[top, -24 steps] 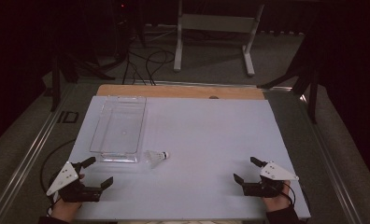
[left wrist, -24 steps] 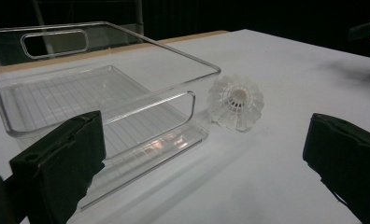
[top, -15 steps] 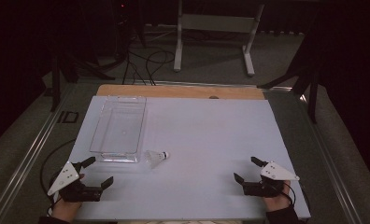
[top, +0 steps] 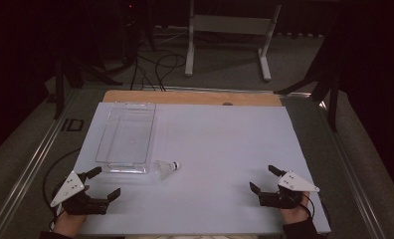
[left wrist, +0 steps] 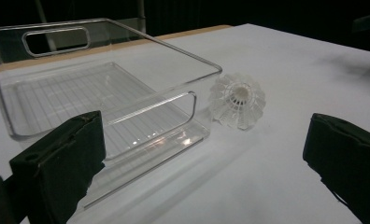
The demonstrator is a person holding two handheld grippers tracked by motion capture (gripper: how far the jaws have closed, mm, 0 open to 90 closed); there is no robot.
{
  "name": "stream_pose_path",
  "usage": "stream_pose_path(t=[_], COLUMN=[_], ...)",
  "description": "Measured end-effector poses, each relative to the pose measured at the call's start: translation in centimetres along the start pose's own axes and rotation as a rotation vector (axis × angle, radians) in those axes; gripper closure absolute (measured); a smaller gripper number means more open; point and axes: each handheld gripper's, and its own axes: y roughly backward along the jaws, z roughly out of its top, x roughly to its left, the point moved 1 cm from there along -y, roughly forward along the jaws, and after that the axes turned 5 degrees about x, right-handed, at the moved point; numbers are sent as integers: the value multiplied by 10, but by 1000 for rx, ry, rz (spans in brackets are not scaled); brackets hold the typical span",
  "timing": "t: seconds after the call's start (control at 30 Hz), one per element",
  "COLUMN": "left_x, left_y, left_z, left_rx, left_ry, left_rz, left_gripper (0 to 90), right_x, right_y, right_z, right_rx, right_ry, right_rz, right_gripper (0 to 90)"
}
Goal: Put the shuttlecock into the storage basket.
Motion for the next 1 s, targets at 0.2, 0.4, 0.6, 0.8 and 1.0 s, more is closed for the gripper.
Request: stream_pose_path(t=[0.2, 0.4, 0.6, 0.8, 1.0], left_x=[-1, 0, 3, 4, 3], left_y=[-1, -1, 3, 6, 7], left_z=[0, 5, 15, 30, 51], left_rx=[11, 22, 4, 2, 29], left_ry=[-2, -3, -3, -23, -59], left_rz=[-1, -8, -8, -22, -43], left_gripper=[0, 0, 0, 0, 0], right_x=[1, 1, 1, 2, 2], right_y=[0, 0, 1, 2, 1], right_z=[1, 1, 2, 3, 3], right_rx=[-8, -12, -18, -16, -8], right_ry=[-14, -18, -23, -25, -23], right_rz=[13, 14, 15, 17, 27], right_gripper=[96, 96, 96, 96, 96])
